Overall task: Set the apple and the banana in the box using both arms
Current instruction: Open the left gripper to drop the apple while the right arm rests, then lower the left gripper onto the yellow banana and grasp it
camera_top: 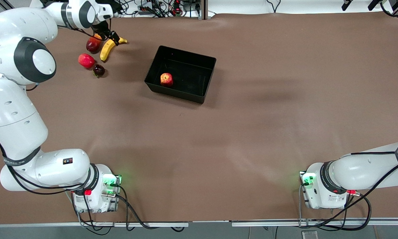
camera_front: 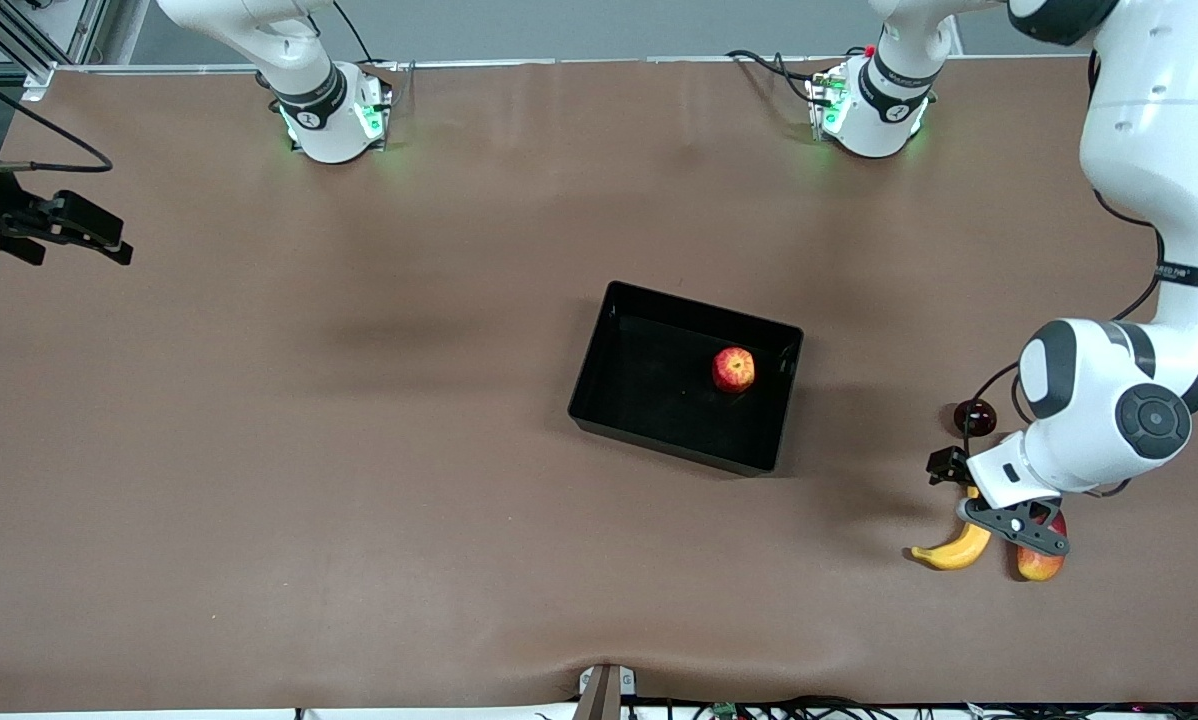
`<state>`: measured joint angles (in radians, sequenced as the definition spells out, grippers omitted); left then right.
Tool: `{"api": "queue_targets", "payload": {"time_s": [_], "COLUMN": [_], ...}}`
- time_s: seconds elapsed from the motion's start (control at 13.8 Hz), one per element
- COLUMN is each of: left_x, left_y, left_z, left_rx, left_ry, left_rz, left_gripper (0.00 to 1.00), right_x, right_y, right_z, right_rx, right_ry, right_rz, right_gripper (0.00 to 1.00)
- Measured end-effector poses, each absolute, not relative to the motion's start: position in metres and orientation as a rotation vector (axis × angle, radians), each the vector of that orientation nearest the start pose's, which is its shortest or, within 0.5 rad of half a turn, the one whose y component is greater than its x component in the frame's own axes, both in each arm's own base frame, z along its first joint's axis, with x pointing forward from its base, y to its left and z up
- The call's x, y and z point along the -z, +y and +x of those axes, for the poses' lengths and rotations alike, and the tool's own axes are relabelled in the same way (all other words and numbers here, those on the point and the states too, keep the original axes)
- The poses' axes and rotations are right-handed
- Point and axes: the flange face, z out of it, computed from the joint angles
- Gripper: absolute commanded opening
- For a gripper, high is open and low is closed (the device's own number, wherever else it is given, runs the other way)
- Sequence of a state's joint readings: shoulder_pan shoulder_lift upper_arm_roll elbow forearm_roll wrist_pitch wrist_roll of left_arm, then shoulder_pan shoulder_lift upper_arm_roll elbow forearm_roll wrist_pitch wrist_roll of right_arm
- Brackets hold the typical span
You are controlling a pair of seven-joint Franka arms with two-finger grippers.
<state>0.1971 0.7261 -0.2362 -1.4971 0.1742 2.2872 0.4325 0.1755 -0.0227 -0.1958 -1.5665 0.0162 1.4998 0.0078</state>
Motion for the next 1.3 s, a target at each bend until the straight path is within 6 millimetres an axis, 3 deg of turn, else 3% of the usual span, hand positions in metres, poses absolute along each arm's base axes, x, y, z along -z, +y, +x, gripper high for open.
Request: {"api": "queue_targets", "payload": {"time_s": [0.22,0.43,0.72,0.94,1.01,1.3], "left_x": [-0.231,-0.214,-0.192,-0.179,-0.181,-0.192], "left_y": [0.023,0.023,0.03,0.036,0.035,0.034], "left_z": [0.729,0.733,0.736,0.736,0.737,0.743], "left_rx": [0.153,0.185,0.205,0.219,0.224,0.255], "left_ry": [0.882,0.917,0.908,0.905,0.91,0.916], "left_rz": [-2.947,-2.904,-2.9,-2.894,-2.89,-2.875], "left_gripper": [1.0,0.93,0.65,0.09,0.0,0.0], "right_x": [-0.633,-0.637,-0.646,-0.644,-0.644,-0.646], "right_y": [-0.006,0.004,0.0,-0.011,-0.012,-0.011], "right_z": [0.54,0.542,0.542,0.543,0.543,0.544], "right_rx": [-0.067,-0.039,-0.01,-0.014,-0.013,0.002], "right_ry": [0.029,0.0,0.01,0.042,0.044,0.043], "right_rz": [-3.123,-3.125,-3.127,-3.126,-3.126,-3.127], "right_gripper": [1.0,1.0,1.0,1.0,1.0,1.0]}}
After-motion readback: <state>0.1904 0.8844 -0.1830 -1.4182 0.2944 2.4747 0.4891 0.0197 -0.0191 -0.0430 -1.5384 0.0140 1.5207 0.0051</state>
